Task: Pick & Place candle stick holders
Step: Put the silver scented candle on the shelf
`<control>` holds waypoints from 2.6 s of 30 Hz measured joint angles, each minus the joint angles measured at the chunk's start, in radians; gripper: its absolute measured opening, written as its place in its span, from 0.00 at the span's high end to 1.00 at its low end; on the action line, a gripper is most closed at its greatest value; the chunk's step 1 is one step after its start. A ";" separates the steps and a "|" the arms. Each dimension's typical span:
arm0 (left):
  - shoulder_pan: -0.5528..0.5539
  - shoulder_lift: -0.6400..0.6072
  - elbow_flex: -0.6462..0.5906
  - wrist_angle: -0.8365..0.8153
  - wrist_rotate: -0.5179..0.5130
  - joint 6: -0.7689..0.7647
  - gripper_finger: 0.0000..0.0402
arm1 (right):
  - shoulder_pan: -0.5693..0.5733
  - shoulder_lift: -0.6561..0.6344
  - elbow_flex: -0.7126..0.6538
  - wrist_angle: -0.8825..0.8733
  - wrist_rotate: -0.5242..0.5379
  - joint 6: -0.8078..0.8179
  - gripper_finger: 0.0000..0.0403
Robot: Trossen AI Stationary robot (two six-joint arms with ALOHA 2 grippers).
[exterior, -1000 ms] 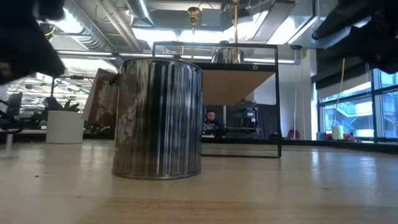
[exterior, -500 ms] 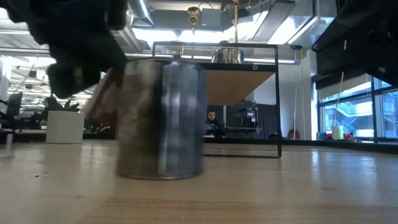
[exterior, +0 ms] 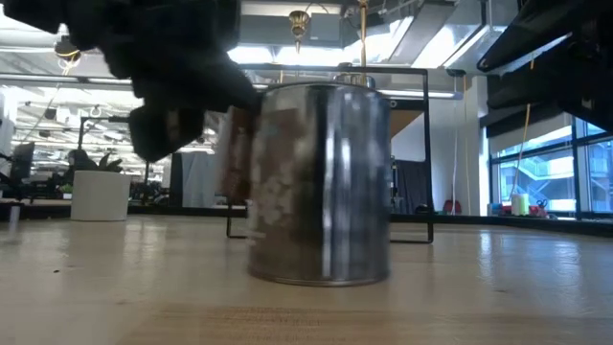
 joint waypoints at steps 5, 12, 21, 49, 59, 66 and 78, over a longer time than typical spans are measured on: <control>0.013 0.056 0.059 0.000 0.034 0.048 1.00 | 0.000 0.000 0.000 -0.001 0.000 0.000 0.57; 0.028 0.090 0.085 0.007 0.021 0.068 1.00 | 0.000 0.000 0.000 0.000 0.003 0.000 0.57; 0.051 0.097 0.085 0.030 0.058 0.086 1.00 | 0.000 0.000 0.000 0.000 0.003 0.000 0.57; 0.015 -0.159 0.085 -0.103 0.144 0.134 0.99 | 0.000 0.000 0.000 0.001 -0.006 -0.001 0.57; -0.125 -0.158 0.085 -0.185 0.301 0.052 0.73 | 0.000 0.000 0.000 0.001 -0.027 -0.021 0.57; -0.178 -0.109 0.085 -0.205 0.172 0.110 0.47 | 0.000 0.000 0.000 0.001 -0.027 -0.026 0.57; -0.207 0.027 0.085 -0.076 -0.164 0.281 0.20 | 0.000 -0.001 0.000 0.035 -0.096 0.004 0.57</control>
